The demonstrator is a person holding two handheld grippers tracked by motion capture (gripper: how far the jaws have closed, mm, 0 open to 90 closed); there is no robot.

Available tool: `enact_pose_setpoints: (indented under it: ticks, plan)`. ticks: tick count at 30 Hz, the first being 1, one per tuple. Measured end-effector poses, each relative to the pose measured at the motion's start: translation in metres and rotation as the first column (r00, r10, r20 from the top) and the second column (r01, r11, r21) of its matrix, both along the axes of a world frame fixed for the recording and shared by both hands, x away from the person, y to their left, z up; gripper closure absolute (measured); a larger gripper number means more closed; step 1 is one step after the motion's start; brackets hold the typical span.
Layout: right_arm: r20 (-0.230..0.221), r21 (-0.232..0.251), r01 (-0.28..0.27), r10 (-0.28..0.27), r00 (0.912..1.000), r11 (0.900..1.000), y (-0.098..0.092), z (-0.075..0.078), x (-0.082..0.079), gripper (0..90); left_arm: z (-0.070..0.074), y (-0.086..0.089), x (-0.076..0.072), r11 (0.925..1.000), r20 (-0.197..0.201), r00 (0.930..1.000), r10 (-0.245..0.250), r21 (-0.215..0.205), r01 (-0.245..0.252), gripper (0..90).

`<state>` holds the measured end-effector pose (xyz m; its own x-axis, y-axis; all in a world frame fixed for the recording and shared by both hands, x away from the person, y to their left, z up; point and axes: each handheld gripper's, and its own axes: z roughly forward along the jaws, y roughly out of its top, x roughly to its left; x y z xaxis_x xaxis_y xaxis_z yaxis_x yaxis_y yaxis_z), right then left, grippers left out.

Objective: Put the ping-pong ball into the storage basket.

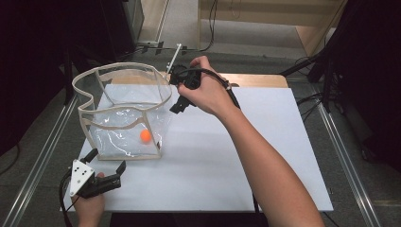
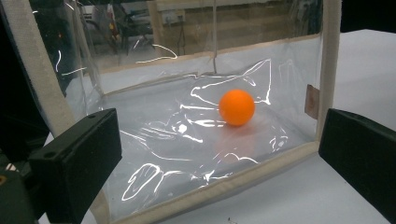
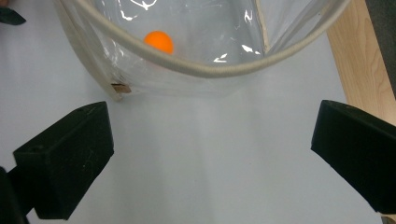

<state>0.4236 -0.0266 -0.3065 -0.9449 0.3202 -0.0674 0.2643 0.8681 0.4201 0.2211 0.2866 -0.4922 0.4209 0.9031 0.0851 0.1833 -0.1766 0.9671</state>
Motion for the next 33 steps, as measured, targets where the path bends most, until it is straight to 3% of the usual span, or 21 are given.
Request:
enact_pose_setpoints:
  ticks: [33]
  plan:
    - [-0.018,-0.01,0.027,-0.028,0.9995,1.0,-0.034,-0.027,-0.01,0.0,0.0,0.0,0.0,1.0,-0.001,1.0,-0.001,0.002,0.001,0.0]
